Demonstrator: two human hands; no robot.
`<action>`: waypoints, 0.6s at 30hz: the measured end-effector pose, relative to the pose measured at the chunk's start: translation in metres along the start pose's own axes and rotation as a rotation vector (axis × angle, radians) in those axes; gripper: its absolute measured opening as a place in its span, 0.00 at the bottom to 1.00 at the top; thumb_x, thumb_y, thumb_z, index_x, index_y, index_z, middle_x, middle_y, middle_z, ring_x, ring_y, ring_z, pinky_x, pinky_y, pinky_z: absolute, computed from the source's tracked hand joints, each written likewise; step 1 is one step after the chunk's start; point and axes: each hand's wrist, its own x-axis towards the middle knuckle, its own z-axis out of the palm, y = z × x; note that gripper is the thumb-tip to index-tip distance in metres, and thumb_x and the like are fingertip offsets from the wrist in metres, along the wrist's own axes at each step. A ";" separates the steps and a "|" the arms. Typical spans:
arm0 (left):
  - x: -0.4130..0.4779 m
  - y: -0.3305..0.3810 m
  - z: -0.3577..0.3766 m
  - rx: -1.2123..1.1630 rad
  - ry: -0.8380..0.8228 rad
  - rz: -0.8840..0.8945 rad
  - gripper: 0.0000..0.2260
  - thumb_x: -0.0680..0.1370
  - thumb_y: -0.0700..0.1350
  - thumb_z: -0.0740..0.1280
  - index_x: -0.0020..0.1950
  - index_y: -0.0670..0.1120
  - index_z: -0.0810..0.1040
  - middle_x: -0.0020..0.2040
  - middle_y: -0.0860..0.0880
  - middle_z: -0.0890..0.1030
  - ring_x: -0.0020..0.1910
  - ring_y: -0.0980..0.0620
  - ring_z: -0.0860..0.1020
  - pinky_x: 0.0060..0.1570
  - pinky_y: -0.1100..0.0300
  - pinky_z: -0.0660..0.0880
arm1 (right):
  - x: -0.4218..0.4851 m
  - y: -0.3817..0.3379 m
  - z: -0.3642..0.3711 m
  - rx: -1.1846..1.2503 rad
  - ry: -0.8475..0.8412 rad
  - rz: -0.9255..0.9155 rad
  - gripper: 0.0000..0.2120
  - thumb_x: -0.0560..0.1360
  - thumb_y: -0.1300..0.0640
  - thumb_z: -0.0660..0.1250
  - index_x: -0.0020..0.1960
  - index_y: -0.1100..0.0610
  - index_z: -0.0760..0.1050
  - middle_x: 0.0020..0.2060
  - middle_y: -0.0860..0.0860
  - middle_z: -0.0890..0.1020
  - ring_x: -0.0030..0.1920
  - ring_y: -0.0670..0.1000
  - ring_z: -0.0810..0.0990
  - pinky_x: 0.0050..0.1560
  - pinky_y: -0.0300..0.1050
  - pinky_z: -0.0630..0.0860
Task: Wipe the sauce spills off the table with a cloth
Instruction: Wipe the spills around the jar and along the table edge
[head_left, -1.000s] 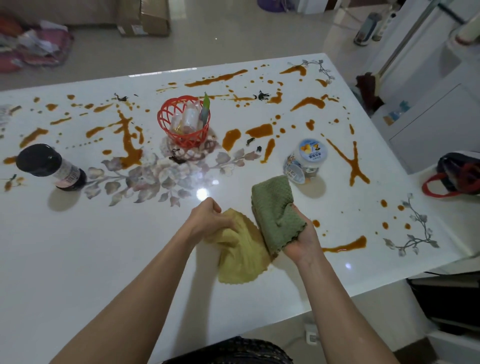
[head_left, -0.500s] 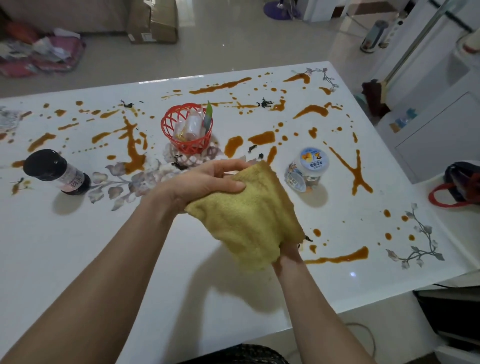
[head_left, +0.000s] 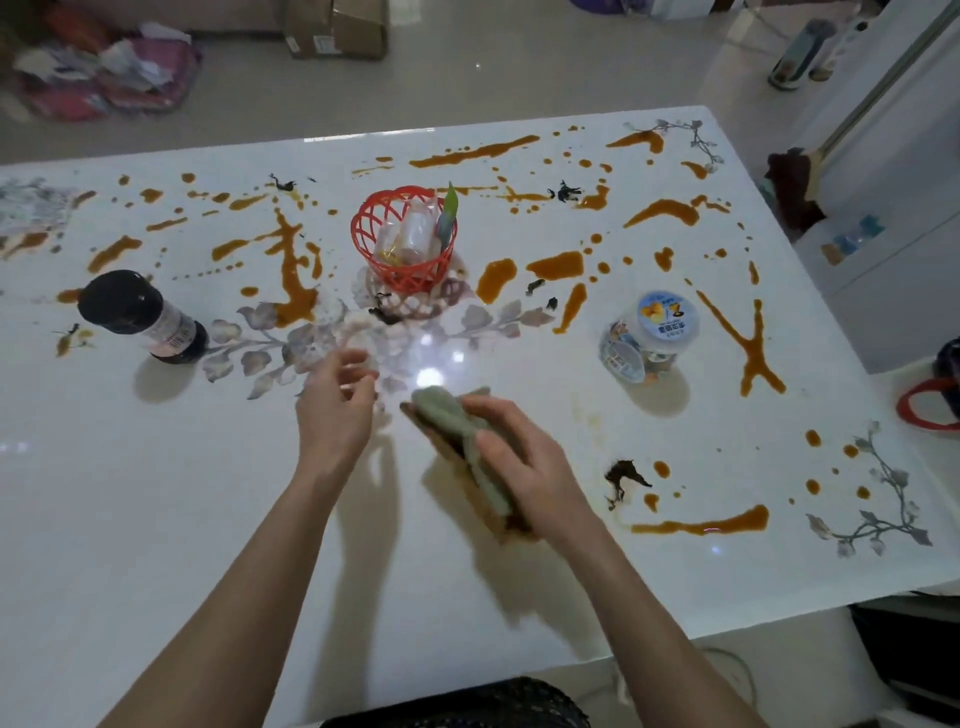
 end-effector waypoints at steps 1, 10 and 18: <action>-0.004 -0.009 -0.003 0.013 0.021 -0.028 0.10 0.78 0.39 0.61 0.58 0.47 0.74 0.51 0.48 0.81 0.47 0.50 0.80 0.47 0.58 0.77 | -0.004 0.015 0.012 -0.266 0.014 -0.021 0.23 0.77 0.38 0.55 0.69 0.42 0.69 0.67 0.40 0.73 0.72 0.42 0.64 0.74 0.51 0.56; -0.029 -0.039 0.006 0.234 -0.003 0.043 0.12 0.77 0.37 0.60 0.58 0.46 0.75 0.50 0.50 0.82 0.48 0.50 0.79 0.53 0.52 0.75 | 0.036 0.085 0.053 -1.174 -0.124 -0.160 0.29 0.78 0.34 0.46 0.77 0.41 0.53 0.78 0.49 0.55 0.78 0.54 0.49 0.72 0.70 0.47; -0.047 -0.056 0.013 0.549 -0.147 0.287 0.14 0.78 0.39 0.59 0.62 0.44 0.76 0.59 0.47 0.78 0.59 0.46 0.72 0.53 0.55 0.72 | -0.005 0.091 0.082 -1.091 0.074 -0.045 0.30 0.78 0.41 0.55 0.78 0.46 0.57 0.78 0.52 0.56 0.78 0.55 0.52 0.73 0.63 0.51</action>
